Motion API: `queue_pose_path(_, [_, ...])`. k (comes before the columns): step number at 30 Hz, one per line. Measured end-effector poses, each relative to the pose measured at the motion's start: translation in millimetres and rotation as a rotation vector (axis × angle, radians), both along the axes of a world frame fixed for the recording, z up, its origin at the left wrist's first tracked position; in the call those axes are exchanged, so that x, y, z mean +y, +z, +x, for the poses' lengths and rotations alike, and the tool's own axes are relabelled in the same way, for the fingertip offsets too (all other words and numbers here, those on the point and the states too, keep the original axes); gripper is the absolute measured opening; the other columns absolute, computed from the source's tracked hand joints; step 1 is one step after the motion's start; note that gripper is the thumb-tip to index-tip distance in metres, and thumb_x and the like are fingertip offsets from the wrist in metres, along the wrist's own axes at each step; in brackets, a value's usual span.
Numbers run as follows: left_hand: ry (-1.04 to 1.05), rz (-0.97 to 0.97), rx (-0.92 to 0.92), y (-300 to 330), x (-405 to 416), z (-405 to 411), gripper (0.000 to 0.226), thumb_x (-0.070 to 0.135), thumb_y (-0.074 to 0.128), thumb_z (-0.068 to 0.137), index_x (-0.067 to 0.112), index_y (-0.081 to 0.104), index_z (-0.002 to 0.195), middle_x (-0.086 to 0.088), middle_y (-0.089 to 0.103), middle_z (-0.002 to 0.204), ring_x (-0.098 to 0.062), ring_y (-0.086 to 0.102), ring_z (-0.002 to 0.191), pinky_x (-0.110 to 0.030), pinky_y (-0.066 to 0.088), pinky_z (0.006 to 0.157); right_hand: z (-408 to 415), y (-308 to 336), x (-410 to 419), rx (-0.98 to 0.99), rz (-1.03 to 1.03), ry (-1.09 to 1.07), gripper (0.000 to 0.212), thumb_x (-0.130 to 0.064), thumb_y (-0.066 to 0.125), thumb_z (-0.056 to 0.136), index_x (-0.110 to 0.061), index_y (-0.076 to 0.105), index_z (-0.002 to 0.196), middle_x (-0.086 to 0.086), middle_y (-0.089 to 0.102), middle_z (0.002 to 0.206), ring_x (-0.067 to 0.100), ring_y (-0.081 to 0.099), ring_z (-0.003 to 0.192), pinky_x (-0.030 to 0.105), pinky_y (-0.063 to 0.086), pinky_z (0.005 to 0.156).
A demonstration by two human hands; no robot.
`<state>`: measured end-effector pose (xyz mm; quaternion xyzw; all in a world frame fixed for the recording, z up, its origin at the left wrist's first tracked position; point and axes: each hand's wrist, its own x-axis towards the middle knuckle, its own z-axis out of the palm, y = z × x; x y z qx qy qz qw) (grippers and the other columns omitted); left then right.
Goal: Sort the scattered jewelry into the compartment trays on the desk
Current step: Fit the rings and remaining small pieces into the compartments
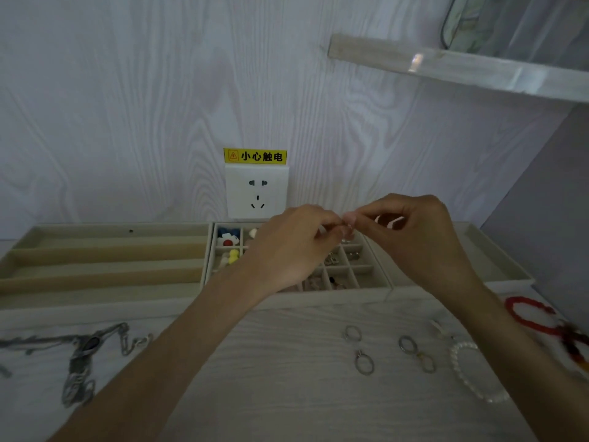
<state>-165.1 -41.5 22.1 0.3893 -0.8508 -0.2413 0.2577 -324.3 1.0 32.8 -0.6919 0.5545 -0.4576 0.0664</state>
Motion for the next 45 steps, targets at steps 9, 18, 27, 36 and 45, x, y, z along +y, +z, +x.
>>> queue_pose_path(9, [0.104, 0.02, -0.149, 3, -10, 20, 0.02, 0.044, 0.052, 0.091, 0.036, 0.066, 0.103, 0.017, 0.063, 0.095, -0.006, 0.06, 0.085, -0.026, 0.045, 0.073, -23, -10, 2, 0.129, 0.352, -0.005, 0.007, -0.027, 0.069, 0.081, -0.026, 0.072, 0.076, -0.016, 0.067, 0.069, 0.002, 0.06, 0.063, 0.015, 0.047, 0.061])
queue_pose_path(18, [0.079, -0.013, -0.325, -8, -12, 22, 0.02, 0.039, 0.051, 0.091, 0.038, 0.065, 0.106, 0.012, 0.065, 0.107, -0.012, 0.061, 0.089, -0.026, 0.046, 0.073, -24, -15, 6, 0.27, 0.537, 0.093, 0.01, -0.029, 0.067, 0.083, -0.028, 0.07, 0.073, -0.012, 0.066, 0.067, -0.007, 0.051, 0.057, 0.006, 0.038, 0.056])
queue_pose_path(27, [0.087, -0.013, -0.321, -10, -15, 23, 0.019, 0.038, 0.052, 0.091, 0.037, 0.066, 0.104, 0.013, 0.066, 0.105, -0.009, 0.06, 0.087, -0.024, 0.043, 0.07, -12, -13, -11, 0.584, 0.614, 0.073, 0.014, -0.036, 0.062, 0.087, -0.03, 0.072, 0.081, -0.022, 0.055, 0.062, -0.004, 0.05, 0.058, 0.018, 0.037, 0.058])
queue_pose_path(36, [0.082, -0.019, -0.33, -10, -17, 24, 0.019, 0.04, 0.052, 0.091, 0.036, 0.065, 0.105, 0.012, 0.066, 0.104, -0.01, 0.061, 0.087, -0.02, 0.038, 0.06, 0, -11, -22, 0.977, 0.565, 0.044, 0.031, -0.038, 0.058, 0.089, -0.011, 0.071, 0.082, 0.006, 0.07, 0.079, 0.019, 0.064, 0.073, 0.023, 0.034, 0.05])
queue_pose_path(45, [0.077, -0.022, -0.313, -11, -18, 23, 0.021, 0.04, 0.052, 0.091, 0.036, 0.065, 0.107, 0.012, 0.066, 0.106, -0.008, 0.055, 0.076, -0.018, 0.038, 0.058, 14, -14, -19, 1.117, 0.498, -0.009, 0.026, -0.028, 0.053, 0.09, -0.012, 0.06, 0.07, -0.004, 0.039, 0.057, 0.018, 0.047, 0.06, 0.026, 0.031, 0.049])
